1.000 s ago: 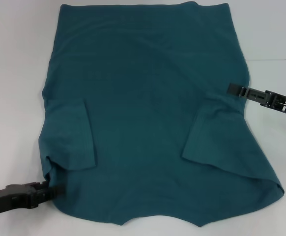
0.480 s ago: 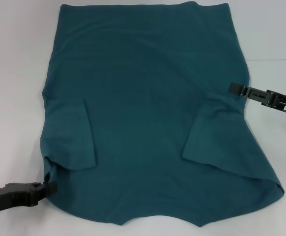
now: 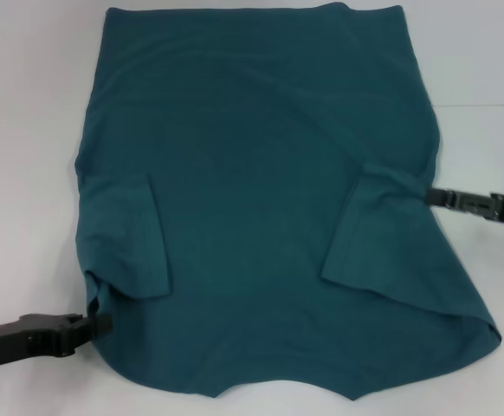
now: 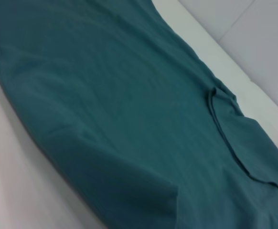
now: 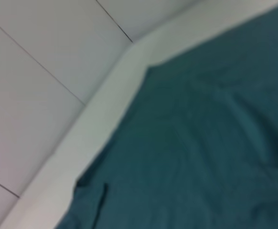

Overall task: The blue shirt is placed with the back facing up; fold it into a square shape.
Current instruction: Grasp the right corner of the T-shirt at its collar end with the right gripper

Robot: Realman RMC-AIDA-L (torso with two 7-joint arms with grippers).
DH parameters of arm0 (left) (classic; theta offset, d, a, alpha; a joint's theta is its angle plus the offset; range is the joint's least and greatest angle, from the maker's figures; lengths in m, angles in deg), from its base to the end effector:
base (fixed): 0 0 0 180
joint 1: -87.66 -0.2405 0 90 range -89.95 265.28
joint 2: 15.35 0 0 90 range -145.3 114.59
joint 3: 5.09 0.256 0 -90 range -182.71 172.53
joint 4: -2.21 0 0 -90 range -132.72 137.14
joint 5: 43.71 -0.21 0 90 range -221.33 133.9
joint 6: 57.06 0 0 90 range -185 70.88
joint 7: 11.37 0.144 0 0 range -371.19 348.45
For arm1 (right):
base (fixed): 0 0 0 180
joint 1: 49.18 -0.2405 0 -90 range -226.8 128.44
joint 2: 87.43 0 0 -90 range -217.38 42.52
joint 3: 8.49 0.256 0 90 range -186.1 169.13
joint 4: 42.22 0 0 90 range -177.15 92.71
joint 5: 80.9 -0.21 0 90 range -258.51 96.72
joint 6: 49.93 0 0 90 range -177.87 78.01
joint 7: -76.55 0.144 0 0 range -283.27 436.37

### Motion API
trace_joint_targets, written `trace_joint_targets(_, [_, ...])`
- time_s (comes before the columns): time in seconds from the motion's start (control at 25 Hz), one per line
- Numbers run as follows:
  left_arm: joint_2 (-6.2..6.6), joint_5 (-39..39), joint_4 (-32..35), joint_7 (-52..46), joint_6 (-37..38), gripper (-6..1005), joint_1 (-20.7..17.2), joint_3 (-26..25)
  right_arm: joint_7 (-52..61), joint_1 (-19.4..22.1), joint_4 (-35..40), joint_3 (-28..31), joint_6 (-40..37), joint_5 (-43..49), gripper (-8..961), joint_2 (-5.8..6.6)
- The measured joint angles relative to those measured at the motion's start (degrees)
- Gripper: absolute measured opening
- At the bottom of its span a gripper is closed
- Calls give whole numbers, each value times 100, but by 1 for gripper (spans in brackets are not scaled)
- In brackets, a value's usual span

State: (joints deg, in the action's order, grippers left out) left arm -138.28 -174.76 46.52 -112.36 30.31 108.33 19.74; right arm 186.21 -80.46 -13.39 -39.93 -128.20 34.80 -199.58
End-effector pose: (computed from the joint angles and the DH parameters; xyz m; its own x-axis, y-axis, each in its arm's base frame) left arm -0.3429 0.2722 0.0067 0.4340 0.7545 0.4923 0.8877 -0.4513 -0.0908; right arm 0.3145 0.3556 0.0413 0.3149 -0.7214 -0.6168 -0.9190 -0.3941 -0.0082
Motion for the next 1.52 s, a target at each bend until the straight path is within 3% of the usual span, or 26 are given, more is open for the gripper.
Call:
trace_joint_targets(0.48, [-11, 29, -29, 0, 6, 48, 46, -40, 487, 483, 147, -24, -341, 464, 899, 250])
trace_joint_targets(1.52, [-21, 36, -64, 1, -28, 66, 96, -40, 628, 458, 88, -36, -190, 1336, 897, 113])
